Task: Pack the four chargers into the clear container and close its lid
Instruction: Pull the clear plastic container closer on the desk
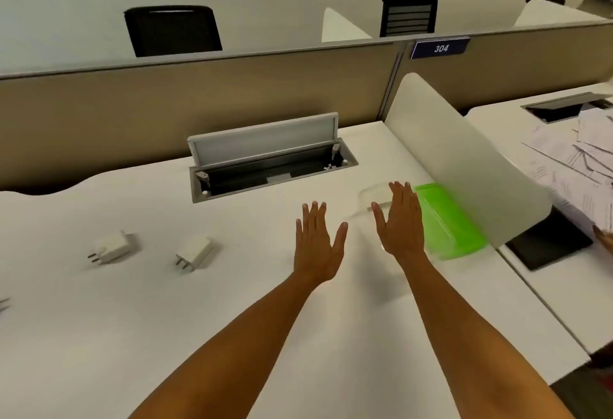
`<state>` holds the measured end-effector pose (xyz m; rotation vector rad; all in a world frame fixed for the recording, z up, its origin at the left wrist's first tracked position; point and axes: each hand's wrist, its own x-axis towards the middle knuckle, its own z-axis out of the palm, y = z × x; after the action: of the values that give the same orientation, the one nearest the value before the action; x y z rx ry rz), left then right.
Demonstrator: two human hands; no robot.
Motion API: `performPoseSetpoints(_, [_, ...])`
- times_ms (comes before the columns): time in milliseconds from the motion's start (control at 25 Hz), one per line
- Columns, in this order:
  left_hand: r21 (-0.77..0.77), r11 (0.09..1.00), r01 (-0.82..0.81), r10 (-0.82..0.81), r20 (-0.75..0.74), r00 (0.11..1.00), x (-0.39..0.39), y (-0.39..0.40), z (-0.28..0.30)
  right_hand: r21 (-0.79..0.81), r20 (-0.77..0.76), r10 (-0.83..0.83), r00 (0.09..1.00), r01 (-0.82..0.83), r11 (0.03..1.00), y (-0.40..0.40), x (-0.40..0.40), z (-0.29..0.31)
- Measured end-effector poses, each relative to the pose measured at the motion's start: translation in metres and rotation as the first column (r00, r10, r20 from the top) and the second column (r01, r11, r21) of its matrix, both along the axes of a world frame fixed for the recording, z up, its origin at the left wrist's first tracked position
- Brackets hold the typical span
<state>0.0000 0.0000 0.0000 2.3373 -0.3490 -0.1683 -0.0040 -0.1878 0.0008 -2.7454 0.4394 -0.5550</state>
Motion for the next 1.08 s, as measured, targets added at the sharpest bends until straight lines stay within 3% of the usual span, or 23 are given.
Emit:
performPoseSetpoints(160, [-0.174, 0.984, 0.029, -0.097, -0.397, 0.913, -0.004, -0.049, 0.013, -0.068, -0.149, -0.184, 0.972, 0.175, 0.982, -0.048, -0.008, -0.011])
performPoseSetpoints(320, [-0.245, 0.969, 0.026, -0.171, -0.596, 0.784, -0.004, -0.07, 0.016, 0.061, -0.307, -0.201, 0.93, 0.23, 0.971, -0.067, -0.003, -0.012])
performPoseSetpoints(560, [-0.282, 0.957, 0.06, -0.235, -0.642, 0.729, -0.006, -0.067, 0.032, 0.128, -0.335, -0.257, 0.907, 0.314, 0.941, -0.062, 0.006, -0.008])
performPoseSetpoints(800, [-0.37, 0.92, -0.131, -0.19, -0.711, 0.677, -0.013, -0.028, 0.038, 0.097, -0.318, -0.256, 0.913, 0.3, 0.949, -0.039, 0.004, 0.001])
performPoseSetpoints(1080, [-0.405, 0.875, -0.264, -0.093, -0.678, 0.729, -0.028, 0.064, 0.03, 0.148, -0.206, -0.14, 0.968, 0.173, 0.974, 0.046, -0.004, 0.01])
